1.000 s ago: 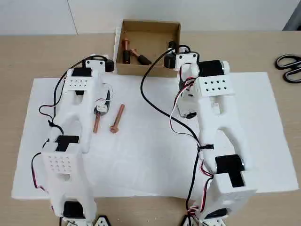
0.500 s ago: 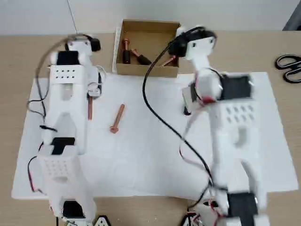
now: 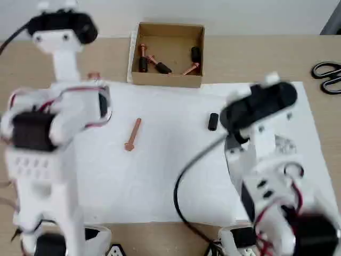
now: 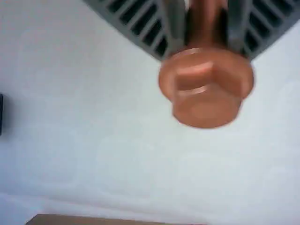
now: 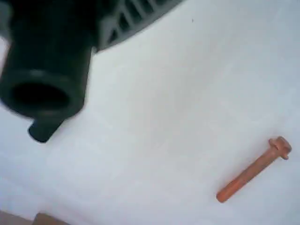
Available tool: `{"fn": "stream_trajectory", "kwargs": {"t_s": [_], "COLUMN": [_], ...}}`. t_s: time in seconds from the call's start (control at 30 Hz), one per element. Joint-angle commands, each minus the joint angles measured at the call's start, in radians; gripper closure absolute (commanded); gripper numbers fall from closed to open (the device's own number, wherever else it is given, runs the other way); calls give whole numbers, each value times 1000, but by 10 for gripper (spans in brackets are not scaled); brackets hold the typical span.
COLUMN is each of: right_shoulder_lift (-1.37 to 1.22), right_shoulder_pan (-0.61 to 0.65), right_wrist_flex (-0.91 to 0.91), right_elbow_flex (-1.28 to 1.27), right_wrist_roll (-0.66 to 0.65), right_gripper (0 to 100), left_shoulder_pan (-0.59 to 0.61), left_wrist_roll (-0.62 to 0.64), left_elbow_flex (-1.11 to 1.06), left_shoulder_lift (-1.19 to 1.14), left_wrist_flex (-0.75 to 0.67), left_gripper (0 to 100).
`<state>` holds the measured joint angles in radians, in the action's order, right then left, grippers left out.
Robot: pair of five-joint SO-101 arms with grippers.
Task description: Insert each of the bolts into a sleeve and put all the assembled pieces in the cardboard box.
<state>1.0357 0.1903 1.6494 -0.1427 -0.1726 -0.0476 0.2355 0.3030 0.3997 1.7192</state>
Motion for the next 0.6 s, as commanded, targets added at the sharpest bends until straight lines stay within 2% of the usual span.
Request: {"fn": "stream_trajectory", "kwargs": {"t_s": [0.0,0.33,0.43,0.57], "right_shoulder_lift": [117,346,435,570], "right_shoulder_pan": [-4,5,84,205], "right_wrist_flex": [-91,-437,-492,-556], "right_elbow_flex": [-170,-684,-784,-905], "right_wrist_roll": [-6,5,98,183], "right_gripper": [995,995,995,995], "left_shoulder_pan": [-9,-11,-43,-158], "left_wrist_roll": [3,221,218,218], "left_elbow_flex": [-151,-515,-653,-854], "left_shoulder_lift": [157,463,549,658], "left_wrist_flex": [-77,-318,-414,-577], "left_gripper": [994,994,994,994]}}
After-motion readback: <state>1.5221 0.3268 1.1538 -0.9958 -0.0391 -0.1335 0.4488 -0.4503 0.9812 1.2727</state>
